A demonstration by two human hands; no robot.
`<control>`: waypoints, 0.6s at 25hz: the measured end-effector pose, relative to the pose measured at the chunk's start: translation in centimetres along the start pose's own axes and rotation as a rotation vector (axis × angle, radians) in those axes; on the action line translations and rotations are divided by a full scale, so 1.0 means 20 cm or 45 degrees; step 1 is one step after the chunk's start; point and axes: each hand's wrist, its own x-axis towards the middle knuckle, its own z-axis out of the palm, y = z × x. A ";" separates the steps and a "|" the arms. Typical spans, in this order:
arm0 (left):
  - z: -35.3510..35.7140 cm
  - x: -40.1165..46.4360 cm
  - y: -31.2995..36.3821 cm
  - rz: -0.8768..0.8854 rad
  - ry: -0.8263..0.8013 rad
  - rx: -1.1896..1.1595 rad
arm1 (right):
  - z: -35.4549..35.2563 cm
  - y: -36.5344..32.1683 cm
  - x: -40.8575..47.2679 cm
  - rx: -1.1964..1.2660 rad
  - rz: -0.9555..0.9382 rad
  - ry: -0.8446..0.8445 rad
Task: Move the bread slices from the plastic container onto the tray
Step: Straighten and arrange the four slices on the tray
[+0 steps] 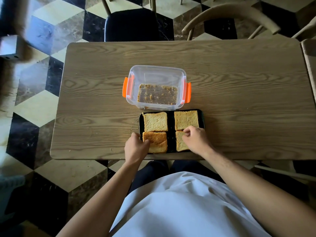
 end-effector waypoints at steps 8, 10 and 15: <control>0.01 0.20 0.09 0.264 0.064 0.012 | 0.20 -0.28 0.14 0.071 -0.025 -0.011; 0.03 0.26 0.10 0.275 0.094 0.017 | 0.22 -0.30 0.18 0.060 0.022 0.076; 0.06 0.33 0.12 0.396 0.168 0.140 | 0.27 -0.33 0.26 0.049 0.072 0.185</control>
